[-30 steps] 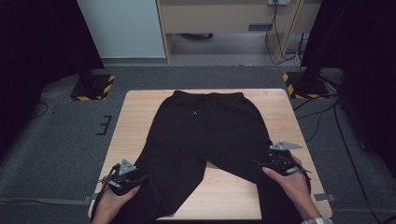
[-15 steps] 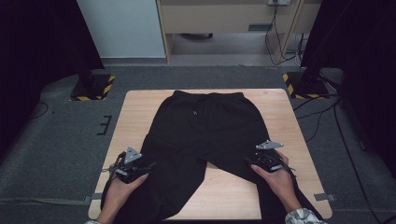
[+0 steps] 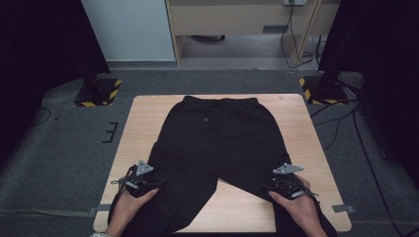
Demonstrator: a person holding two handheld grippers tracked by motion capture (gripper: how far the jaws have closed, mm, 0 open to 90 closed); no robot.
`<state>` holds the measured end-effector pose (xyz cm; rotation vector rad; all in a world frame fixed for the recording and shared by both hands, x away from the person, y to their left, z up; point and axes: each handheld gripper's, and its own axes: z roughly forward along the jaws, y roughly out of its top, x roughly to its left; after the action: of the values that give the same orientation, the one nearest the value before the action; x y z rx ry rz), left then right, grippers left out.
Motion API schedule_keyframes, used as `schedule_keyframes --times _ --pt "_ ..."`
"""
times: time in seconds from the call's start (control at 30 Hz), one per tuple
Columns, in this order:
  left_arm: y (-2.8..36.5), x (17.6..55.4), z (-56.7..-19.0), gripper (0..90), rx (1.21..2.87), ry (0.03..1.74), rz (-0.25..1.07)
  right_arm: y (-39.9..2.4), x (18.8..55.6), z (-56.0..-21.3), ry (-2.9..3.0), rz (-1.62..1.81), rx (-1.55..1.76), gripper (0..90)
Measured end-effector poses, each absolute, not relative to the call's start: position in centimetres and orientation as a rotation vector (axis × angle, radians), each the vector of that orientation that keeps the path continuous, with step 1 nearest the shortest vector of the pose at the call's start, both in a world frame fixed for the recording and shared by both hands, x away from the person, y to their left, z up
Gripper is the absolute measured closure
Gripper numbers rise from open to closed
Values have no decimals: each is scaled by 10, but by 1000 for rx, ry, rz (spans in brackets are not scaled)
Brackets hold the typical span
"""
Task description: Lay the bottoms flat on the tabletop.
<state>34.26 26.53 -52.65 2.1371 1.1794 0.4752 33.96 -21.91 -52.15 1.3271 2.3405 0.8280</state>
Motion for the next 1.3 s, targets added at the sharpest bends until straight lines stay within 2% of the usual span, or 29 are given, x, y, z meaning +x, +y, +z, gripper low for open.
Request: schedule_keyframes --times 0.17,0.27,0.33,0.5,0.63,0.77,0.87,0.93,0.97,1.0,1.07,1.13,1.3 --pt "269 331 -526 300 2150 1168 467 -216 326 -520 2387 824 1293 320" --pt "273 319 -524 303 2170 1160 454 -216 320 -517 2438 864 1237 369" --pt "275 313 -524 304 2178 1159 447 -217 320 -516 2427 876 1238 370" --pt "277 302 -520 320 2206 1164 425 -236 328 -505 2290 948 1280 445" --pt "269 310 -511 321 2102 1120 476 -257 343 -505 2209 902 1377 473" --pt "255 330 -515 295 2121 1086 501 -271 354 -514 2186 895 1458 496" --pt "252 340 -522 301 2122 1101 479 -271 356 -519 2205 919 1451 549" --pt "251 342 -528 313 2152 1104 460 -269 359 -522 2232 908 1440 649" --pt "251 342 -528 314 2152 1104 460 -269 359 -522 2232 908 1440 649" --pt "252 341 -528 314 2146 1098 465 -270 360 -522 2232 912 1435 692" --pt "252 338 -526 373 2155 1100 469 -270 360 -521 2248 917 1429 821" --pt "252 334 -526 430 2165 1092 467 -270 356 -516 2268 936 1410 891" --pt "247 329 -525 472 2172 1068 449 -269 344 -509 2309 939 1388 892"
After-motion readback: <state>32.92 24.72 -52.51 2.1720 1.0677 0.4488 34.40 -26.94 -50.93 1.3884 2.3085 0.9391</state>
